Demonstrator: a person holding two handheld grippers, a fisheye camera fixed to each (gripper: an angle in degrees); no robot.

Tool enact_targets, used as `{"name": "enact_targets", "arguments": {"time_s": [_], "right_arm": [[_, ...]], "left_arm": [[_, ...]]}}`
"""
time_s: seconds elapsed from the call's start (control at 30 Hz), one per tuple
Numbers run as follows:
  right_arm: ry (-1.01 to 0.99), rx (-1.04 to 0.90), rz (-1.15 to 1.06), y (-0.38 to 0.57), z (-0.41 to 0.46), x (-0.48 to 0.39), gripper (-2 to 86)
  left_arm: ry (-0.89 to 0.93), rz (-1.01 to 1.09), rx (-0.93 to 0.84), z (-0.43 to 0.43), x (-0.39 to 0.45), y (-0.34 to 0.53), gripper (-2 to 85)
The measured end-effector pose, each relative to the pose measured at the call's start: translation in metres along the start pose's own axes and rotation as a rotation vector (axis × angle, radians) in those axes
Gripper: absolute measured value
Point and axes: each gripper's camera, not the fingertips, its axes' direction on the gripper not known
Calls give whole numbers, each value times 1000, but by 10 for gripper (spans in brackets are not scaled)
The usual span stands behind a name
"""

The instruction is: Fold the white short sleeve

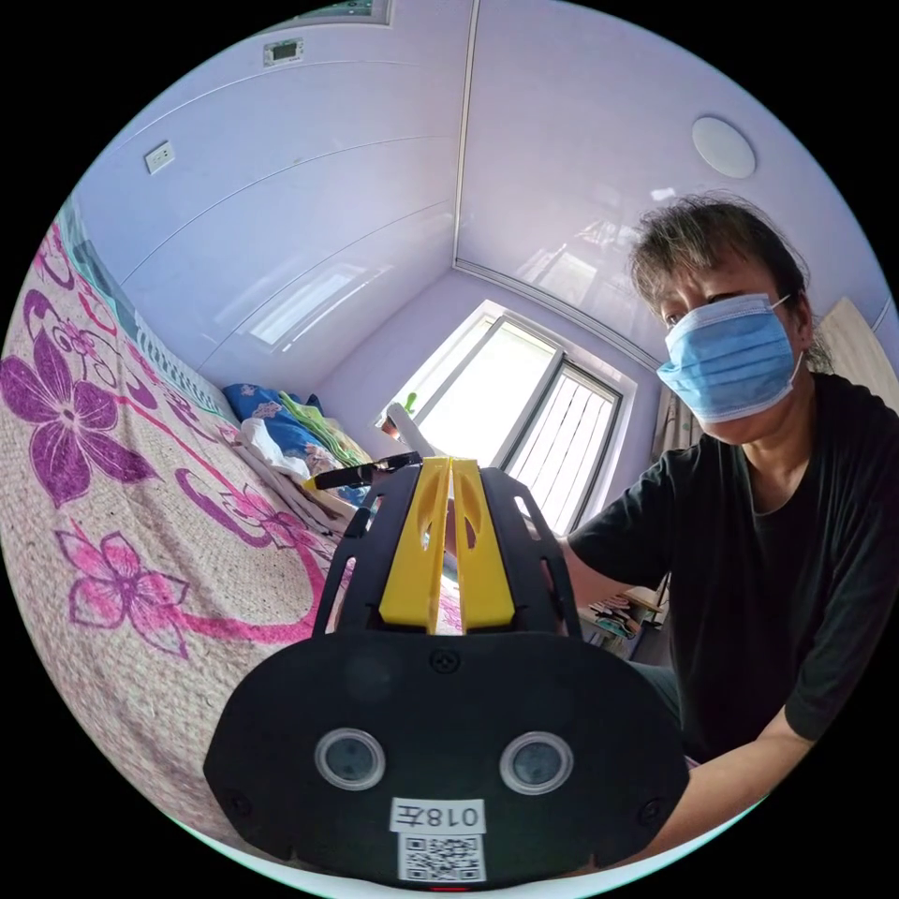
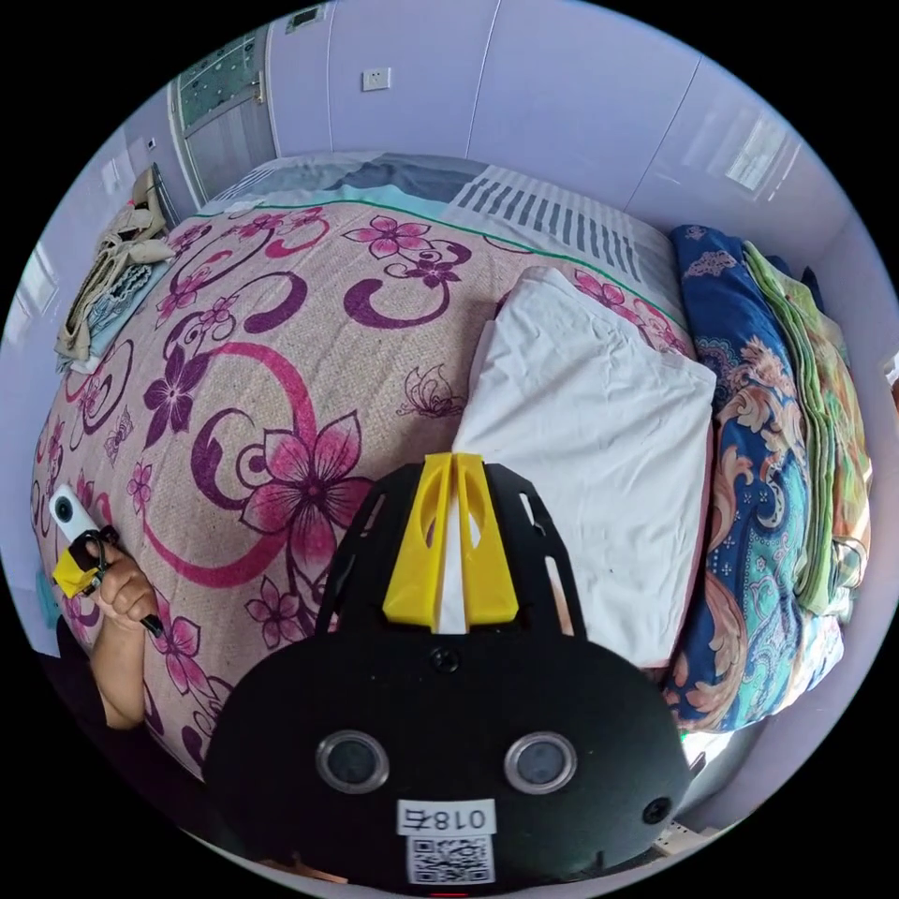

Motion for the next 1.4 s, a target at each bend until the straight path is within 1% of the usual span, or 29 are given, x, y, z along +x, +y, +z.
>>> {"name": "enact_targets", "arguments": {"time_s": [0.1,0.17,0.2,0.27,0.33,0.4,0.43,0.5,0.53,0.6,0.77,0.87,0.93,0.97,1.1,1.17,1.27,1.33,1.37,1.4], "right_arm": [[10,-9,-24,-1,10,-1,25],[-33,-49,-38,0,23,2,55],[-89,-69,-37,2,27,6,72],[-159,-9,-18,13,16,12,79],[-193,176,29,45,-17,21,65],[-160,305,65,75,-38,26,39],[-103,346,88,94,-43,26,24],[-24,314,70,114,-38,20,10],[-17,240,28,122,-26,13,5],[-11,152,-29,133,-8,0,1],[108,163,-116,158,-2,-26,-4],[182,214,-139,175,-9,-33,-7],[249,292,-111,195,-23,-30,-8],[275,299,-90,200,-25,-26,-9],[449,353,88,233,-37,19,-7],[449,354,122,237,-36,43,-6],[395,272,163,238,-14,83,-5],[322,125,213,251,12,108,-6],[311,117,218,258,15,111,-6],[311,150,215,272,16,111,-7]], "left_arm": [[-1,-1,0,4,2,3,-10],[-2,-1,-1,7,2,6,-10],[-2,-2,-1,8,3,6,-10],[-3,-3,-2,10,3,7,-10],[-4,-4,-2,12,3,8,-10],[-4,-5,-2,13,3,8,-10],[-5,-5,-2,13,3,8,-10],[-6,-7,-3,14,2,8,-10],[-6,-7,-3,14,2,8,-10],[-7,-8,-4,15,1,8,-10],[-10,-12,-6,13,-3,5,-10],[-10,-13,-7,11,-6,2,-10],[-11,-13,-7,10,-7,0,-10],[-11,-13,-7,9,-8,-2,-10],[-11,-13,-7,5,-12,-7,-10],[-11,-14,-8,2,-15,-10,-10],[-10,-13,-8,-2,-19,-16,-10],[-9,-12,-8,-5,-22,-19,-10],[-8,-11,-7,-7,-24,-21,-10],[-8,-11,-8,-8,-25,-23,-10]]}}
